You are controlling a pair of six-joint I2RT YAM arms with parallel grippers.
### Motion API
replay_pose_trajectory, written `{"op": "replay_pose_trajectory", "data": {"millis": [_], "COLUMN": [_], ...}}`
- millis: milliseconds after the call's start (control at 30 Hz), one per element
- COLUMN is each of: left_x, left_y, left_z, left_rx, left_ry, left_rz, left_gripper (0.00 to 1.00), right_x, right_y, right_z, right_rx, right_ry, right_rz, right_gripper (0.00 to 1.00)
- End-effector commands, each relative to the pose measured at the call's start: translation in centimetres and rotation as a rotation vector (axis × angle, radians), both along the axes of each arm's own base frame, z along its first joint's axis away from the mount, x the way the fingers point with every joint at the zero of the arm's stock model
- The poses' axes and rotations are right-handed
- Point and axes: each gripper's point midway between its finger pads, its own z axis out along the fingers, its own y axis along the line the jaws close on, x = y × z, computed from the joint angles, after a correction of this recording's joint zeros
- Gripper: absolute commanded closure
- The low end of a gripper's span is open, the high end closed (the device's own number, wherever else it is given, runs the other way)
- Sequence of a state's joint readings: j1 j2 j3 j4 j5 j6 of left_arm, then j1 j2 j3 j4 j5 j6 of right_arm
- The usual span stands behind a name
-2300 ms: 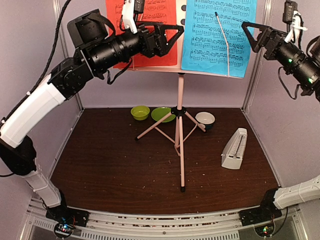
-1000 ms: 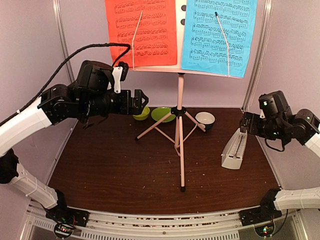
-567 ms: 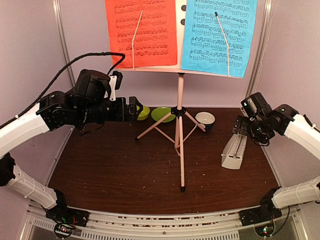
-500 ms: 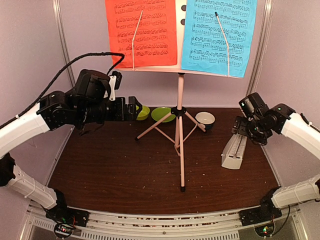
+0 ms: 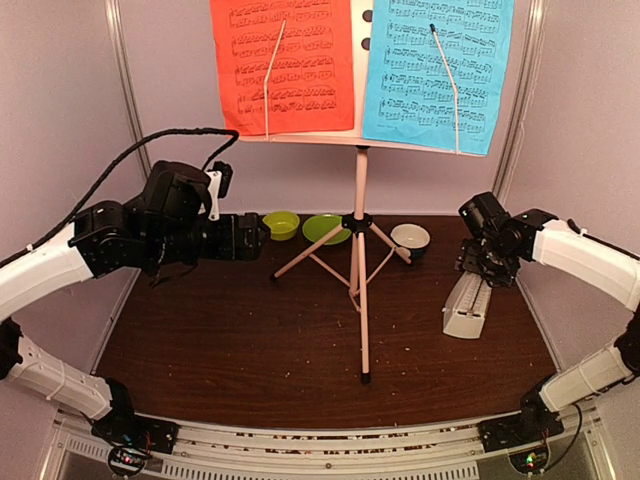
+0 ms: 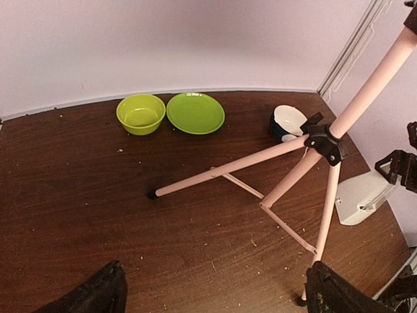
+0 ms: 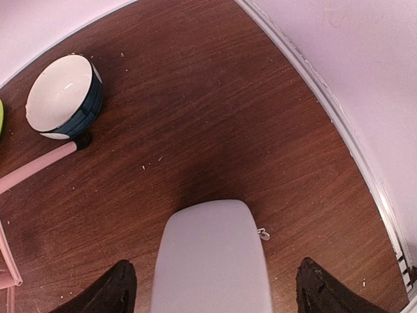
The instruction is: Set up the instrument practice props
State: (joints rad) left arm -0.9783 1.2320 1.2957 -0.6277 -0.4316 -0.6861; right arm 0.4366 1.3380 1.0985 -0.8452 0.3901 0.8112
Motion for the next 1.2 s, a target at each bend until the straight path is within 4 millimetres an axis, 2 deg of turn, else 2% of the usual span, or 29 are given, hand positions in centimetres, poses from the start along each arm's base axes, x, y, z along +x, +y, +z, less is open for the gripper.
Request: {"op": "replay_pose_trajectory", "data": {"millis": [0,233,400,667,767,933,1067,1167], "left_x": [0.6,0.7,0.4,-0.6,-1.2,-2.6,-4.6,-6.5], "left_y": [0.4,-0.3,-1.7,-4.3,-5.1,-6.2,-7.1,-8.0], "left_z": [1.8,1.2,0.9,0.4,-0.1,-1.9,-3.9,-5.4], "left_rx": [-0.039,-0.025,-0.036,-0.015,-0.015,-0.041,-0.064,-0.016], "left_ry": [-0.064,-0.061,-0.083,-0.153,-0.174,-0.204,-0.246,-0.280], "left_rz": [0.006,-0.029,-0.114,-0.302,-0.365,-0.476,-0.603,-0.717], "left_gripper": [0.02,0.02,0.02,0.03,0.04,0.06,0.06,0.06], "right_x": [0.3,-0.1,-0.6,-1.7,-2.2,-3.8,-5.4,-6.9], "right_y": [-0.3,-0.1,-0.1,0.7,2.0,6.2,8.0,9.1], "right_z": [-0.5,-0.6,0.6,3.2,4.3,5.7,7.5,9.0], "right_rx": [-0.002,0.001,-0.001,0.028,0.070,0.226,0.300,0.354], "right_ry": [-0.010,-0.006,-0.021,-0.068,-0.109,-0.144,-0.198,-0.236], "right_rz": [-0.015,0.017,0.055,0.189,0.297,0.537,0.656,0.739], "right_gripper": [0.17,0.32,0.49,0.65,0.70,0.78,0.80,0.80]}}
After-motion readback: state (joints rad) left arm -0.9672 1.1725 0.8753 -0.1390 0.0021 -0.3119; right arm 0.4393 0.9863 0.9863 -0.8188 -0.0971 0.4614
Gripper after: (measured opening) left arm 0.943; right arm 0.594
